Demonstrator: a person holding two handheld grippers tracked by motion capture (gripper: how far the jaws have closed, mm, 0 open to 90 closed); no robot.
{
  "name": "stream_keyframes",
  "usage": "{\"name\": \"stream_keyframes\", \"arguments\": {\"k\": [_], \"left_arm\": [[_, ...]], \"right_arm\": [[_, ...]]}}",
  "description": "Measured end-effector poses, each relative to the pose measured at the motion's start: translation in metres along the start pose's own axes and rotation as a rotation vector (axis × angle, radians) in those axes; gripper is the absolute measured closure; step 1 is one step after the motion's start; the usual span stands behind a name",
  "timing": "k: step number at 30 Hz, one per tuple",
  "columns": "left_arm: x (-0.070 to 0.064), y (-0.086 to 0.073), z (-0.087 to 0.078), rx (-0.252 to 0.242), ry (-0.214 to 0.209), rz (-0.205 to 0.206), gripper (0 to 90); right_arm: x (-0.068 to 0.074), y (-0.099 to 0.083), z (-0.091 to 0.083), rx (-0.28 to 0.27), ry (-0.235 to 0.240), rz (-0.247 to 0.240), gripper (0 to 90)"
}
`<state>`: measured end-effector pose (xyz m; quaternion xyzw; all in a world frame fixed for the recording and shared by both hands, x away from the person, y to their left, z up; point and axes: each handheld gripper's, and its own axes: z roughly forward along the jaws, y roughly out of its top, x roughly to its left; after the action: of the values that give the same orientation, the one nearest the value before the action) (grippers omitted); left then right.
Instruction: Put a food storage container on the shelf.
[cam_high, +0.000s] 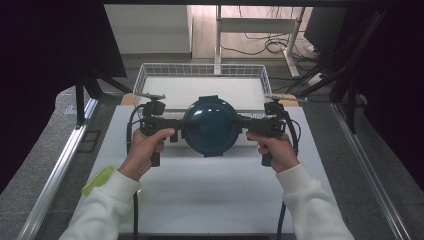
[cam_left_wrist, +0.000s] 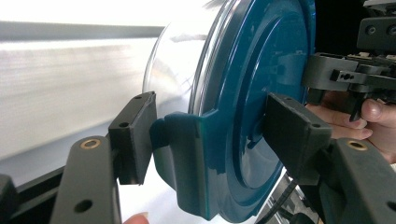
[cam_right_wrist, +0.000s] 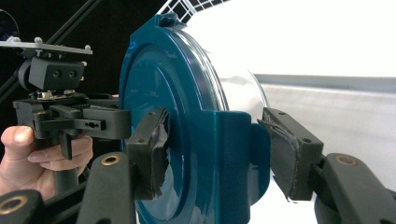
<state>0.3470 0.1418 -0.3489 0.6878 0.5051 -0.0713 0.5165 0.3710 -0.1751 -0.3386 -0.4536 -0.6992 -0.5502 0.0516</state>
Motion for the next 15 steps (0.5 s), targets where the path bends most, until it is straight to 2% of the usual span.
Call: {"name": "stream_keyframes", "arguments": {"k": [15], "left_arm": [[-0.009, 0.042, -0.004, -0.019, 0.005, 0.037, 35.9]], "right_arm": [[0.003, 0.039, -0.003, -0.021, 0.001, -0.026, 42.6]]}}
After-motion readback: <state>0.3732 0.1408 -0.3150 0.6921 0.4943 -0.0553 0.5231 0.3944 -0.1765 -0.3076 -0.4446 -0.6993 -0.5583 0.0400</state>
